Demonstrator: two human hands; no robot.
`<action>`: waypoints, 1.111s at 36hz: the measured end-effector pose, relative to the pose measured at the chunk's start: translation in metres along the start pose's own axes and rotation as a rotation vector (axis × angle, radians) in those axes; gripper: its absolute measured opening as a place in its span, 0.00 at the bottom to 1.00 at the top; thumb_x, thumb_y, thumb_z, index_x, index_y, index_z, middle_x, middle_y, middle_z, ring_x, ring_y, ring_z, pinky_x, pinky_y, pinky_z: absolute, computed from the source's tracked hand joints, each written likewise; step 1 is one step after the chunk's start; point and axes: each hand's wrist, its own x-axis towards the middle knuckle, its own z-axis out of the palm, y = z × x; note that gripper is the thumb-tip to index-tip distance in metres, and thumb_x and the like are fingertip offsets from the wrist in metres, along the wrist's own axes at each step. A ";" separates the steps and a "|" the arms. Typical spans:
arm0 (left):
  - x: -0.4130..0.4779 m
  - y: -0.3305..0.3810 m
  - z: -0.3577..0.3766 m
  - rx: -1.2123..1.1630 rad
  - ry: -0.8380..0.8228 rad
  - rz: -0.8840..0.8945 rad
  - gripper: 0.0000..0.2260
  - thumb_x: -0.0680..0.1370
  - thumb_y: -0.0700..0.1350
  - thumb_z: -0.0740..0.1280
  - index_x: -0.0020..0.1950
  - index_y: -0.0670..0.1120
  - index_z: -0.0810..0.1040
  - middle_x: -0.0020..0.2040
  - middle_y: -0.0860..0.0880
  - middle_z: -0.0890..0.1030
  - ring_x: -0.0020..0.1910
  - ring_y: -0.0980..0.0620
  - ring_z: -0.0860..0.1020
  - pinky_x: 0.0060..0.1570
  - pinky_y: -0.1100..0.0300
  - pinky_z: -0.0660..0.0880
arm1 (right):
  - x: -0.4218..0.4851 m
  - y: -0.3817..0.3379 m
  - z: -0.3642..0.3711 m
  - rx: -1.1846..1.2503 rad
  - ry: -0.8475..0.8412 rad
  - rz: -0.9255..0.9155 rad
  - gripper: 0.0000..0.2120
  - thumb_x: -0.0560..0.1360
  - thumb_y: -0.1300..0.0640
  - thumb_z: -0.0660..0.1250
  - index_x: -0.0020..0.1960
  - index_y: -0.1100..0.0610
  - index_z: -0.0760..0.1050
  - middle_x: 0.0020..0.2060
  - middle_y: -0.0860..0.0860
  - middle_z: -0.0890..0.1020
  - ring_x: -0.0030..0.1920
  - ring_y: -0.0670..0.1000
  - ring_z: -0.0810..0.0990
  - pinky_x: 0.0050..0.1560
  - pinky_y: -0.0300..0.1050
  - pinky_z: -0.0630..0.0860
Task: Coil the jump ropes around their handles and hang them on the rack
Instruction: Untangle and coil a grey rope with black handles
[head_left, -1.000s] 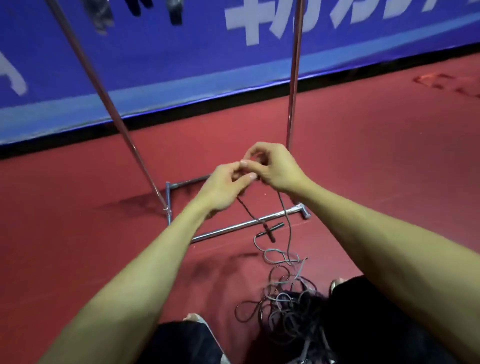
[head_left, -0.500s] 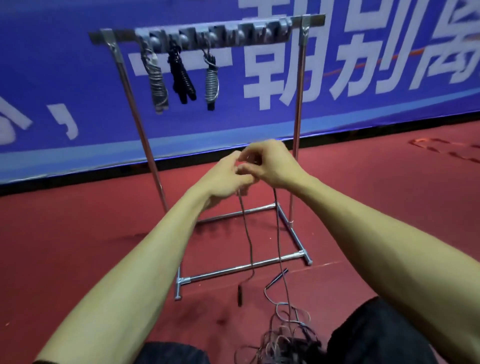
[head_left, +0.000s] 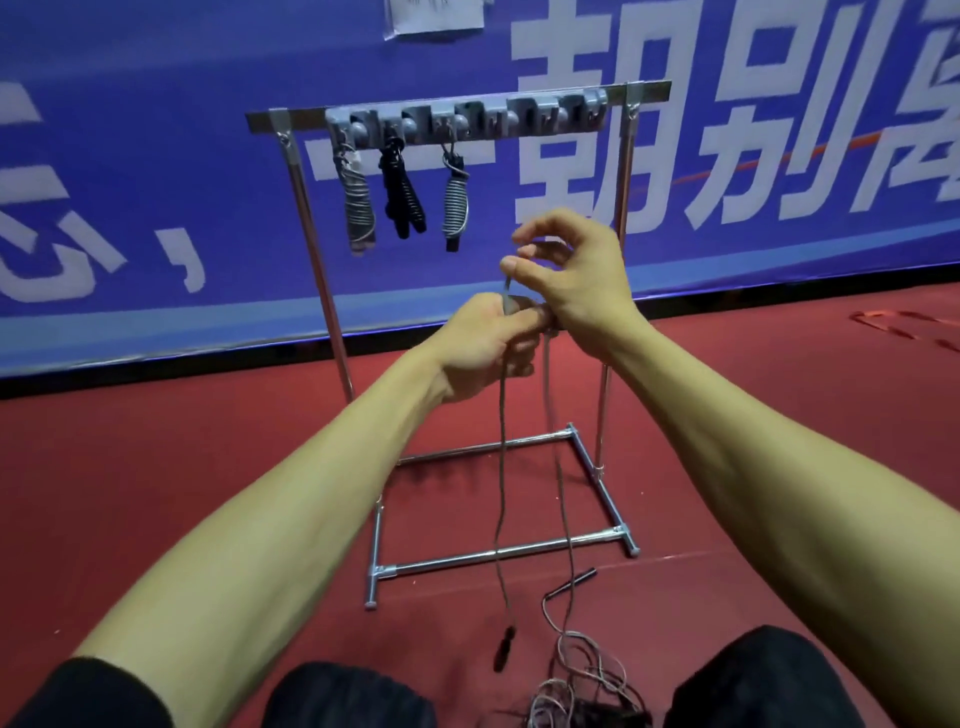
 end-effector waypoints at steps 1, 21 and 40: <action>0.002 -0.001 0.001 -0.003 -0.011 -0.007 0.15 0.81 0.43 0.63 0.34 0.48 0.75 0.32 0.46 0.63 0.31 0.53 0.60 0.33 0.60 0.63 | -0.003 0.003 -0.001 0.048 0.024 0.005 0.13 0.70 0.69 0.74 0.43 0.53 0.75 0.42 0.45 0.80 0.42 0.48 0.79 0.49 0.42 0.79; 0.057 0.059 -0.066 -0.519 0.644 0.216 0.15 0.83 0.40 0.57 0.35 0.45 0.69 0.22 0.54 0.60 0.20 0.57 0.58 0.24 0.65 0.57 | -0.117 0.117 0.005 0.154 -0.173 0.517 0.10 0.81 0.64 0.61 0.42 0.59 0.76 0.26 0.50 0.72 0.26 0.46 0.71 0.29 0.39 0.74; 0.003 -0.152 -0.036 0.898 0.860 0.019 0.30 0.78 0.52 0.65 0.77 0.44 0.59 0.75 0.38 0.56 0.75 0.37 0.54 0.73 0.42 0.56 | -0.071 0.148 0.040 0.215 0.032 0.527 0.12 0.81 0.60 0.62 0.42 0.64 0.77 0.23 0.48 0.69 0.22 0.44 0.63 0.23 0.35 0.60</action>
